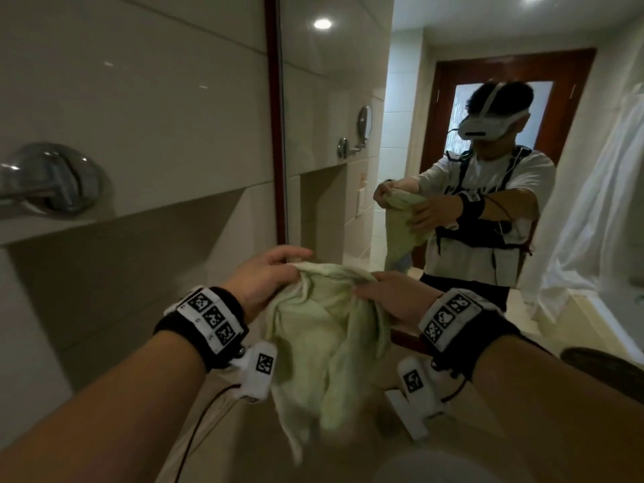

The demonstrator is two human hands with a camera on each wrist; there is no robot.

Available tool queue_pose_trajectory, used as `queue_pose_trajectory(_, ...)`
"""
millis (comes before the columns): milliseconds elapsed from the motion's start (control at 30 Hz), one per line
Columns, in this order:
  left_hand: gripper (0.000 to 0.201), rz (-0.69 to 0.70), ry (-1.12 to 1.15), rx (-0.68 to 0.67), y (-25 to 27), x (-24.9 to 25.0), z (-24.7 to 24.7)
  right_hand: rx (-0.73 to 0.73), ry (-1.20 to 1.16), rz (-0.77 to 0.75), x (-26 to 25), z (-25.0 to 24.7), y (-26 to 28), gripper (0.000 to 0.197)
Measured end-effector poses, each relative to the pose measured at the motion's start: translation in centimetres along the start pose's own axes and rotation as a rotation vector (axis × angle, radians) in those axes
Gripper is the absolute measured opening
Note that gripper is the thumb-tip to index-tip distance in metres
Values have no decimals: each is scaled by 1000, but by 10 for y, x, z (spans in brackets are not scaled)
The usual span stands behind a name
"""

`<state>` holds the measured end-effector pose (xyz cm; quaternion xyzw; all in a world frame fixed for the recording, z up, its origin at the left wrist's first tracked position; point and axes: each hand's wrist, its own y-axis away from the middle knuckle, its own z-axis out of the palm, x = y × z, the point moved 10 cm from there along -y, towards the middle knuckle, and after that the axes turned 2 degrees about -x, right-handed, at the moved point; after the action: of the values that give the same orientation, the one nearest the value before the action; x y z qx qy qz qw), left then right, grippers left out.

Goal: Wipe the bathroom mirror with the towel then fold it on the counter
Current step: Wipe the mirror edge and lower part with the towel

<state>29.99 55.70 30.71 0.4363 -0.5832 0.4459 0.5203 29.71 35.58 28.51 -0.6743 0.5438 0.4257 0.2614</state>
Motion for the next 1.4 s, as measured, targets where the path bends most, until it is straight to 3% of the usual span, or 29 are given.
queue_pose_trajectory(67,39,-15,-136,64,4,1,-17,33,-104,-2,-16,-11,3,27)
queue_pose_trajectory(200,27,-15,-233,195,10,7,-31,137,25,-151,-64,-30,5,47)
queue_pose_trajectory(267,22,-22,-177,144,13,13,-19,173,67,-200,-85,-38,5,43)
queue_pose_trajectory(333,36,-51,-127,16,16,19,1,214,135,-205,-102,-52,5,33)
queue_pose_trajectory(400,52,-57,-194,-69,16,28,14,250,229,-223,-120,-68,7,32)
queue_pose_trajectory(467,52,-30,-340,-76,14,43,18,274,288,-225,-133,-83,6,34)
queue_pose_trajectory(567,48,7,-594,47,10,69,12,304,424,-252,-149,-101,10,34)
queue_pose_trajectory(667,27,68,-824,189,8,101,6,321,550,-270,-161,-112,15,24)
queue_pose_trajectory(767,10,143,-938,306,3,131,2,303,634,-261,-170,-119,18,25)
queue_pose_trajectory(867,12,188,-1011,434,-3,158,-5,293,620,-245,-179,-125,18,33)
queue_pose_trajectory(967,19,211,-855,446,-15,171,-10,332,497,-214,-185,-134,14,33)
queue_pose_trajectory(1033,12,196,-569,431,-25,176,-15,358,467,-195,-191,-137,11,32)
queue_pose_trajectory(1167,17,116,8,307,-47,185,-21,380,480,-168,-202,-130,3,23)
queue_pose_trajectory(1333,12,180,168,165,-73,218,-30,304,445,-126,-211,-103,-14,26)
queue_pose_trajectory(1400,13,204,182,144,-84,228,-34,295,397,-155,-223,-88,-19,39)
